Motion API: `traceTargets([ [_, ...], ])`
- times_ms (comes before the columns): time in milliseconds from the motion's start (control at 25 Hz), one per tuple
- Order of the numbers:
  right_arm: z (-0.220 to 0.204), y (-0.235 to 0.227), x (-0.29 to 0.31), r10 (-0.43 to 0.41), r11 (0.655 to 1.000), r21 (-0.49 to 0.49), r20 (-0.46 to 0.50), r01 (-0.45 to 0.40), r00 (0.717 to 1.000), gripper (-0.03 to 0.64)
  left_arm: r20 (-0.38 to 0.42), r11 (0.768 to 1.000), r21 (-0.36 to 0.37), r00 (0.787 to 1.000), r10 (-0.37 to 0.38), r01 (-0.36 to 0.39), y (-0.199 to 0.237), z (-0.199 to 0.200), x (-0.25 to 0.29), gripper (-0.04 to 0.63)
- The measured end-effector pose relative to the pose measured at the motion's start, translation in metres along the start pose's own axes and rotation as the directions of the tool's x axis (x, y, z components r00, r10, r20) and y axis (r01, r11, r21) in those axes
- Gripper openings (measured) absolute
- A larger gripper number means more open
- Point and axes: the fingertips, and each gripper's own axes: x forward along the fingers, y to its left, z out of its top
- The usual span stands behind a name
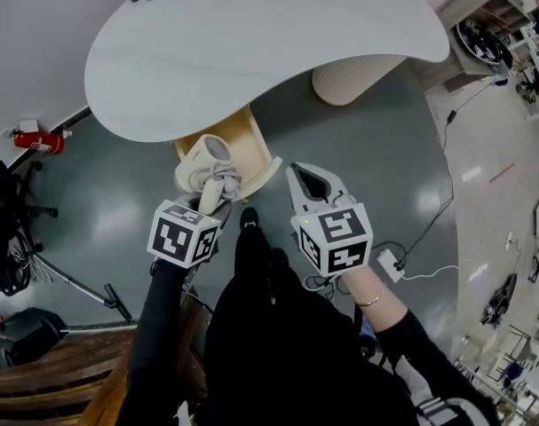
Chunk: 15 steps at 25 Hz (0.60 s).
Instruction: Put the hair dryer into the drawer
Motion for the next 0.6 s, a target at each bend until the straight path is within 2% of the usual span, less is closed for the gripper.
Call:
traceTargets([
  [360, -0.003, 0.005, 0.018, 0.0, 1.0, 0.015, -0.017, 0.0, 1.0, 0.002, -0.108, 0.998, 0.042, 0.994, -0.034, 0.039, 0.011, -0.008, 0.014, 0.101],
  [600, -0.006, 0.002, 0.025, -0.005, 0.999, 0.031, -0.033, 0.006, 0.999, 0.002, -0.194, 0.995, 0.077, 0.98, -0.05, 0.066, 0.019, -0.009, 0.023, 0.101],
])
